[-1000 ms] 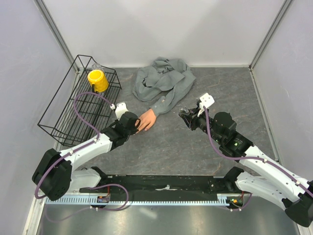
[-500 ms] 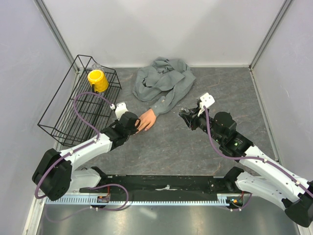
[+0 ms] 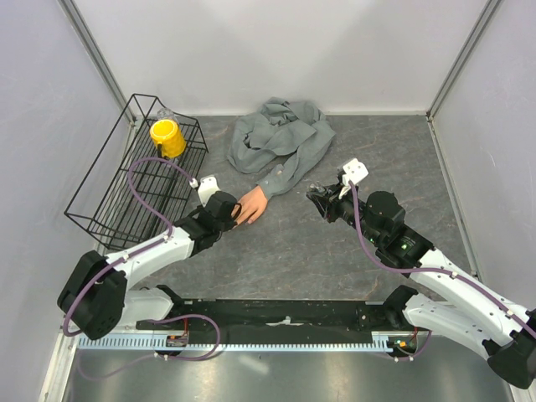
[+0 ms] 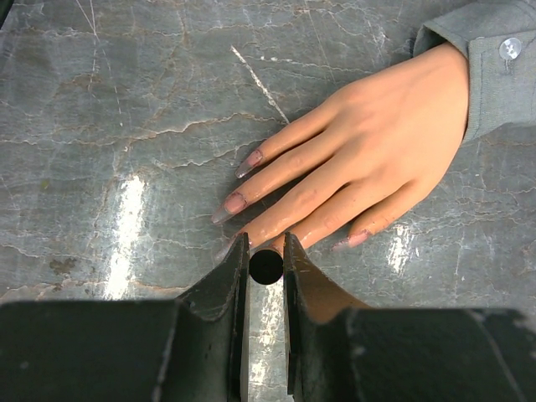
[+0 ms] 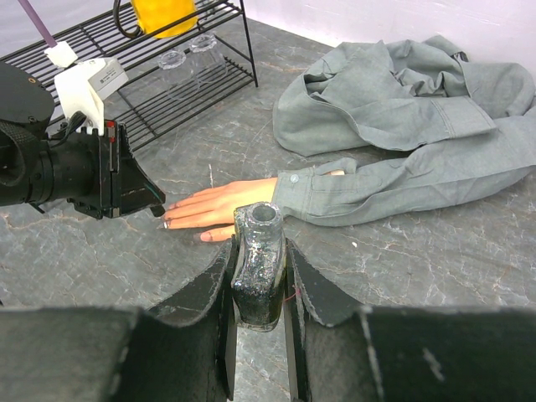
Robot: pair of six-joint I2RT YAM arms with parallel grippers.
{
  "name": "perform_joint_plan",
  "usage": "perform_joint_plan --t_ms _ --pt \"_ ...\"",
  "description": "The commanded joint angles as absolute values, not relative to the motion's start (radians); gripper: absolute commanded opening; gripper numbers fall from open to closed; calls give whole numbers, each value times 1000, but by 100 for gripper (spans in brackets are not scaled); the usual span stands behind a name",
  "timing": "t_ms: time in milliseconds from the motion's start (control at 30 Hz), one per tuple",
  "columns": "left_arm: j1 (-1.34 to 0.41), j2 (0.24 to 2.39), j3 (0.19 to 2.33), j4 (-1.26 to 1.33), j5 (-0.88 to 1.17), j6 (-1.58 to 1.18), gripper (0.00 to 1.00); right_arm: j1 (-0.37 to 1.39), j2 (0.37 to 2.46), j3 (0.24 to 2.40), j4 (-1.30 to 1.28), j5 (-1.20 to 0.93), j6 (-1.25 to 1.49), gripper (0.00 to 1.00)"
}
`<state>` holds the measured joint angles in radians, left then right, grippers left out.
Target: Paint the nails
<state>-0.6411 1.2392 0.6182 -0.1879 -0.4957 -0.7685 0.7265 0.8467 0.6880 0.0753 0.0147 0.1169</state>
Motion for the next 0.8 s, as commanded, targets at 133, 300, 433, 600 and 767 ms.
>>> perform_joint_plan --t_ms 133,300,433,600,767 --pt "-632 1226 618 -195 -557 -765 2 721 853 684 141 3 127 0" --pt "-632 1198 607 -244 -549 -793 2 718 856 686 146 -26 130 0" --pt "-632 1161 604 -255 -505 -784 2 716 857 689 150 -31 132 0" --pt "-630 1105 612 -279 -477 -759 2 715 853 687 150 -32 133 0" --pt "-623 1143 643 -230 -463 -727 2 713 856 684 153 -35 137 0"
